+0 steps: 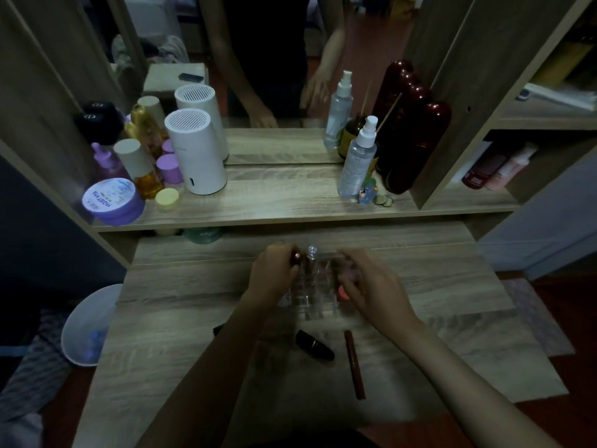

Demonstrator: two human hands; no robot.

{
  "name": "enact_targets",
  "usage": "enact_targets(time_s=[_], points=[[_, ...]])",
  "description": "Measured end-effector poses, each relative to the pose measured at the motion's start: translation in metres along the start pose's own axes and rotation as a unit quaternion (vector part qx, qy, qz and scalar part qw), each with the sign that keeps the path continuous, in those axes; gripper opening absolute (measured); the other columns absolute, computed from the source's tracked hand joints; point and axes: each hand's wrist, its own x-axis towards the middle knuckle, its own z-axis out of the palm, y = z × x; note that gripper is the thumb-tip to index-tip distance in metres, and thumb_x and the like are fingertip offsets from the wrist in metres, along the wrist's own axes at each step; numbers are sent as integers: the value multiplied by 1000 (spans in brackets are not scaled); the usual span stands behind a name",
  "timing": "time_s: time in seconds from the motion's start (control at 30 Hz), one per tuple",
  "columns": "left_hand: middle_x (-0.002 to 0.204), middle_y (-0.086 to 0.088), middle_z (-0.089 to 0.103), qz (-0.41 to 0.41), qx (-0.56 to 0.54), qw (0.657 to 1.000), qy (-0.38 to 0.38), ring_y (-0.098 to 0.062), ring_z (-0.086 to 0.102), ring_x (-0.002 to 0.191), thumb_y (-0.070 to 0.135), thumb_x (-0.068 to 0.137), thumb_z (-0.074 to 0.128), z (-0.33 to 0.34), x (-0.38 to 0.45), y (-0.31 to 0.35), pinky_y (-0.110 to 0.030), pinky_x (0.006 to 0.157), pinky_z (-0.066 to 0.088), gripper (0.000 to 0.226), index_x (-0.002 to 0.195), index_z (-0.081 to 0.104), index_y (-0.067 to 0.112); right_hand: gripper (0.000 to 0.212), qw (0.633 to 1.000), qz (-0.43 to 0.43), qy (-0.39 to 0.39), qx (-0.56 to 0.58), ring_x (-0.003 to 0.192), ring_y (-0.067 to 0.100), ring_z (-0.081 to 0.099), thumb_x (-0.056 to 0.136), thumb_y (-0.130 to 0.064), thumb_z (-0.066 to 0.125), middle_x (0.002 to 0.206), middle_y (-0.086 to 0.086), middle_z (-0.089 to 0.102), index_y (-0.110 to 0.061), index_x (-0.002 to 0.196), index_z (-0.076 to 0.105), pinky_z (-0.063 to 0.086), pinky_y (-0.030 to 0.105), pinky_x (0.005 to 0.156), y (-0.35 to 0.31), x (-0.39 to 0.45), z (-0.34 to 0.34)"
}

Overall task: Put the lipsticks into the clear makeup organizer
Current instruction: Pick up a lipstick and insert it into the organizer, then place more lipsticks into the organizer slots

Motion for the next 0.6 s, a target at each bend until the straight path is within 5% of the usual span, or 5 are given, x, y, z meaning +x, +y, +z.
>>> enact_targets(time_s=[0.13, 0.23, 0.37, 0.5, 0.6], points=[[100, -9, 66, 3, -12, 1000, 13, -23, 62, 91, 17, 81, 63, 3, -2, 2, -31, 73, 48, 17, 98, 64, 13, 30, 996, 48, -70, -27, 77, 11, 62, 86, -21, 58, 104, 3, 64, -19, 116, 58, 41, 14, 62, 7, -53, 0], [105, -8, 66, 12, -18, 1000, 21, -21, 60, 95, 17, 81, 64, 4, -3, 6, -28, 77, 45, 22, 102, 63, 13, 44, 968, 146, -195, -61, 100, 21, 63, 89, -33, 52, 129, -1, 49, -25, 132, 44, 49, 28, 74, 16, -81, 23], [109, -6, 62, 19, -15, 1000, 10, -20, 59, 99, 16, 78, 66, 5, -7, 6, -30, 80, 46, 29, 106, 60, 16, 67, 942, 214, -248, -73, 119, 24, 54, 89, -37, 52, 141, 1, 37, -26, 145, 18, 47, 36, 91, 22, -92, 46], [116, -5, 58, 32, -12, 999, -16, -20, 56, 106, 18, 76, 68, 6, -9, 6, -29, 84, 45, 40, 114, 56, 18, 56, 938, 240, -245, -57, 120, 24, 53, 88, -22, 53, 136, 6, 49, -20, 140, 31, 45, 35, 95, 25, -90, 55], [114, -6, 58, 37, -4, 999, -9, -20, 55, 105, 25, 77, 68, 6, -8, 10, -26, 80, 40, 40, 114, 57, 17, 38, 942, 251, -218, -37, 106, 26, 61, 85, -16, 53, 117, 8, 64, -19, 122, 44, 49, 37, 84, 25, -87, 55]])
